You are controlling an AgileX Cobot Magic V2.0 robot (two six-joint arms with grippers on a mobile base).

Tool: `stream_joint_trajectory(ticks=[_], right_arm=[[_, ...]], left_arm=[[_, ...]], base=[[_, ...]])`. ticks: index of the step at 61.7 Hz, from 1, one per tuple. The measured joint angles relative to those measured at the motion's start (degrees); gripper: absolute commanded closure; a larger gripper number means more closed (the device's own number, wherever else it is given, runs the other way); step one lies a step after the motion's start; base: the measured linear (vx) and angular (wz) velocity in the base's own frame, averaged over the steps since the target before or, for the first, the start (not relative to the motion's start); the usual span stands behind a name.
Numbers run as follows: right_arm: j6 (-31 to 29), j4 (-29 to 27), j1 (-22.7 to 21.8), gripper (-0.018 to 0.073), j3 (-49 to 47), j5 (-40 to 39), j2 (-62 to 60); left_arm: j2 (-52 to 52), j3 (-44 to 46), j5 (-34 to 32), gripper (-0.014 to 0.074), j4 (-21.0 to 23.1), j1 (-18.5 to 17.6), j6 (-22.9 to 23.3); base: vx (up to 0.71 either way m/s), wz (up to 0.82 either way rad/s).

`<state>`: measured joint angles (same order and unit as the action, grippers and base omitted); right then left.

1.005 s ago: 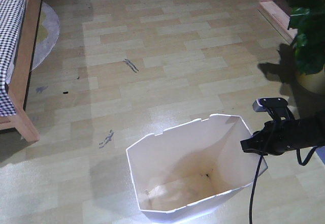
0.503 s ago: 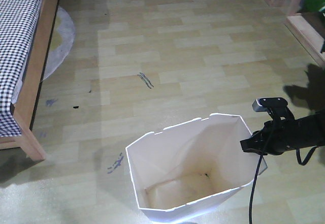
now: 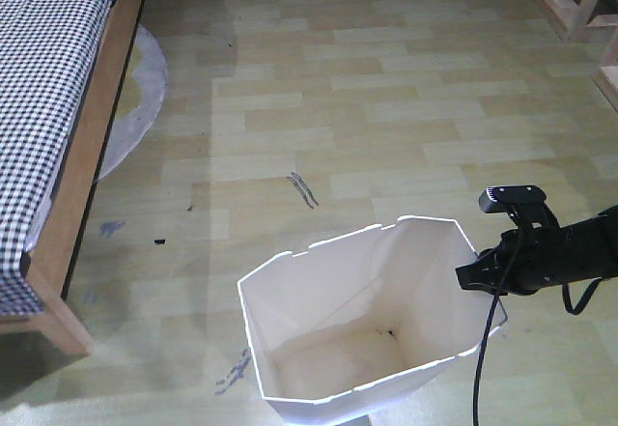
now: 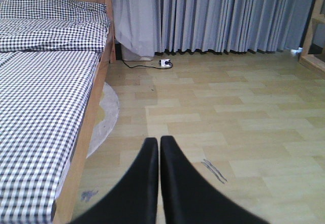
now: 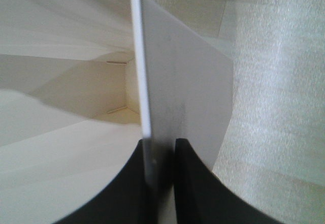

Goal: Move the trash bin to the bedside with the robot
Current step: 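Drive toward the curtains beside the bed carrying the bin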

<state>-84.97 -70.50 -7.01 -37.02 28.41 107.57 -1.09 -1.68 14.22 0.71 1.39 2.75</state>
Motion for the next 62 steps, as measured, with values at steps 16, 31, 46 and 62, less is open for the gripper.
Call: stream_joint_trajectory(ticks=[16,31,46,62], right_arm=[[0.0,0.0,0.0,0.0563,0.0,0.14,0.0],[0.0,0.0,0.0,0.0563,0.0,-0.3,0.0],[0.0,0.0,0.0,0.0563,0.0,-0.35,0.0],[0.0,0.0,0.0,0.0563,0.0,0.08,0.0]], left_arm=[[0.0,0.0,0.0,0.0602,0.0,0.0,0.0],[0.0,0.0,0.0,0.0602,0.0,0.0,0.0],[0.0,0.0,0.0,0.0602,0.0,0.0,0.0],[0.0,0.0,0.0,0.0602,0.0,0.0,0.0]], base=[[0.4,0.0],[0.42,0.02],[0.42,0.06],[0.41,0.04]])
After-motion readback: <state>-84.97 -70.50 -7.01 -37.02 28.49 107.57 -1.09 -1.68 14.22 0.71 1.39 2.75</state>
